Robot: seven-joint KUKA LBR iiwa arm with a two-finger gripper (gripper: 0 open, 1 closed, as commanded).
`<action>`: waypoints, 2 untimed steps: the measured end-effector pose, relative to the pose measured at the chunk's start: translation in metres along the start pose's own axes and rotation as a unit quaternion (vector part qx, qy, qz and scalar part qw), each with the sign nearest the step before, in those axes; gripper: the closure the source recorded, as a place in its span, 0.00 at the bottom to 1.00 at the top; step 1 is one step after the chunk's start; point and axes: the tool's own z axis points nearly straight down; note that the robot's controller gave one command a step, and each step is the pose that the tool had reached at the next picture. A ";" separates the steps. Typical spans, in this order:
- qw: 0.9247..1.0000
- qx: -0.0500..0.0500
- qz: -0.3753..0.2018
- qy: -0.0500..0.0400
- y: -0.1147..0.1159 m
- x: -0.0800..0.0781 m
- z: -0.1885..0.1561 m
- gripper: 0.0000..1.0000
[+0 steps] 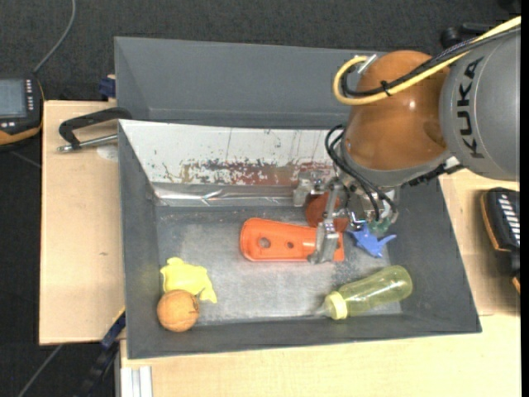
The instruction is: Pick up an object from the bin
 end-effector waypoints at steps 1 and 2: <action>0.999 0.000 -0.042 0.001 -0.020 0.015 -0.015 0.00; 1.000 0.000 -0.020 -0.003 -0.030 0.023 0.032 0.00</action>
Offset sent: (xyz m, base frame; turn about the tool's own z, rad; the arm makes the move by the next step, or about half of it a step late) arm -0.0287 -0.0371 -0.0733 0.0580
